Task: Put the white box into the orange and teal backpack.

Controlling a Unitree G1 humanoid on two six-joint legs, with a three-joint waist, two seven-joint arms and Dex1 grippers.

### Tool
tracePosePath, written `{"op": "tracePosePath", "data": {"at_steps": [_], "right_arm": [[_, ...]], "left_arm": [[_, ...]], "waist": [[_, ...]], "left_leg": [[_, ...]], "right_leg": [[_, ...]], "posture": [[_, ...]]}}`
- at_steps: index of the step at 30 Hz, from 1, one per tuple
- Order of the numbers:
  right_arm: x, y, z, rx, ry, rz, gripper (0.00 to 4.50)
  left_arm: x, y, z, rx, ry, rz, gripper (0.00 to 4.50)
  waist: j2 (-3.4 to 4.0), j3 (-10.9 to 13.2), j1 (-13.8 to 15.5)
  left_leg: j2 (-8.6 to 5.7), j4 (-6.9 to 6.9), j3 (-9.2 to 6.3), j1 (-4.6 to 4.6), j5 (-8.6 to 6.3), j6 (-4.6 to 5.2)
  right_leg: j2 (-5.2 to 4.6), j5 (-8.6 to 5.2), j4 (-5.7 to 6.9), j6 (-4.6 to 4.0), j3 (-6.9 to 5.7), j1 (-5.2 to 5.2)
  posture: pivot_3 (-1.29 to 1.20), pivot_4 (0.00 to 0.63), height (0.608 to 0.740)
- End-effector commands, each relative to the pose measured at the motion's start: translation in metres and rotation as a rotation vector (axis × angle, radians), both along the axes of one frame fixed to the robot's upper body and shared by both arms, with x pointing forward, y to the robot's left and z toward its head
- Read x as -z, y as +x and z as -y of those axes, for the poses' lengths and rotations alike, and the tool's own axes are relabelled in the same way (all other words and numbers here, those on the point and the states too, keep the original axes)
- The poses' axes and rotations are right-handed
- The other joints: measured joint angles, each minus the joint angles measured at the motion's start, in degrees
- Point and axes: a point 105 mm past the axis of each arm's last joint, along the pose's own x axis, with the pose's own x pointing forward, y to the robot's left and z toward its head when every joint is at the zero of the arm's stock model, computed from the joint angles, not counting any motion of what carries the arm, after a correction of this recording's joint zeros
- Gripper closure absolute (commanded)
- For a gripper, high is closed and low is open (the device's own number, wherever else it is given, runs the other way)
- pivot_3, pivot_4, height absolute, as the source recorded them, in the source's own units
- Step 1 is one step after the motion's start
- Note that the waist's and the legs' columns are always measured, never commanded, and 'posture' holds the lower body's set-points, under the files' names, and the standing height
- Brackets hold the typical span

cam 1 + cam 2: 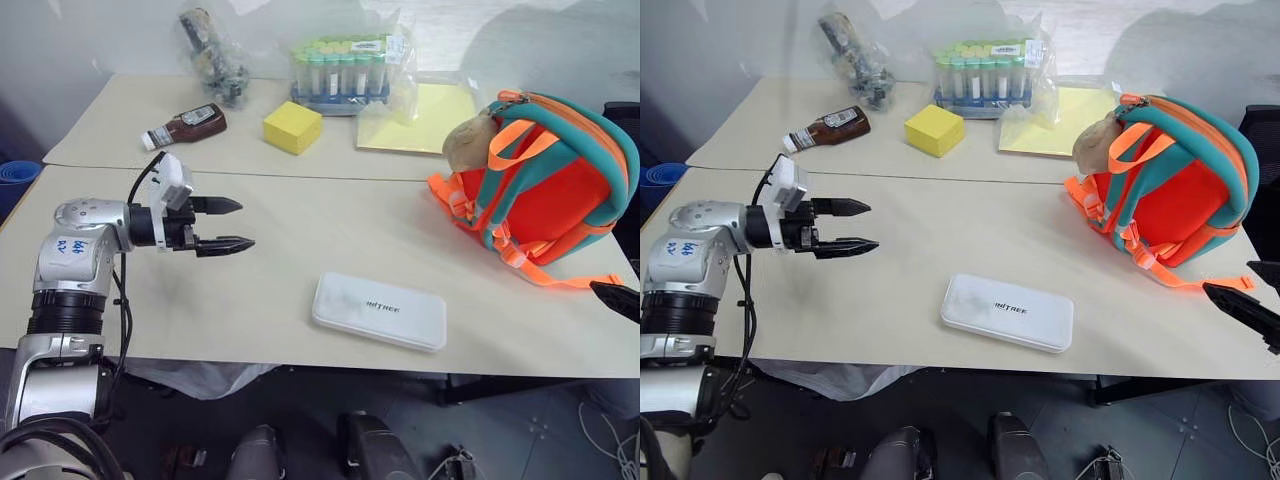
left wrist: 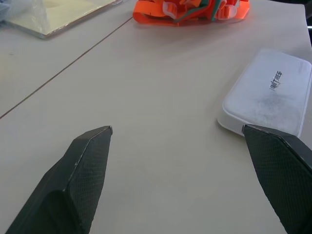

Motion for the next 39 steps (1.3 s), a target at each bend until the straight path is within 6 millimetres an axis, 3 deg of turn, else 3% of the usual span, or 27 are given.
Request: {"op": "tracePosePath", "data": {"at_steps": [1,7,32,36,39], "right_arm": [[0.003,-0.002,-0.006,-0.003,0.000,0.009,0.00],[0.015,0.000,-0.009,-0.004,-0.020,-0.019,0.00],[0.012,0.000,-0.007,-0.020,-0.091,-0.061,0.00],[0.015,0.005,-0.017,-0.074,-0.106,-0.076,0.00],[0.031,0.009,-0.033,-0.163,-0.149,-0.134,0.61]], "left_arm": [[-0.015,0.000,0.001,-0.007,-0.019,0.052,0.02],[-0.011,-0.003,0.003,-0.003,-0.003,0.017,0.02],[-0.001,-0.007,0.013,0.067,0.042,0.019,0.02],[0.012,-0.015,0.025,0.142,0.091,-0.007,0.02],[0.034,-0.025,0.046,0.228,0.150,-0.028,0.61]], "waist": [[0.00,0.00,0.00],[0.00,0.00,-0.26],[0.00,0.00,-0.16],[0.00,0.00,-0.26],[0.01,0.00,-0.17]], "left_leg": [[0.00,0.00,0.00,0.00,0.00,-0.01],[0.00,0.07,0.07,0.04,0.01,-0.02],[-0.01,0.10,0.05,0.06,0.02,-0.01],[-0.01,0.13,0.07,0.07,0.02,-0.01],[-0.01,0.14,0.06,0.09,0.02,-0.01]], "right_leg": [[0.00,0.00,-0.01,0.00,0.00,0.00],[0.00,0.00,0.07,0.02,0.03,0.00],[0.02,0.00,0.13,0.02,0.04,0.01],[0.02,0.01,0.13,0.02,0.04,0.02],[0.02,0.01,0.14,0.02,0.05,0.05]], "posture": [[0.00,0.150,0.740],[0.00,0.150,0.740],[0.00,0.150,0.740],[0.00,0.150,0.740],[0.00,0.150,0.740]]}}
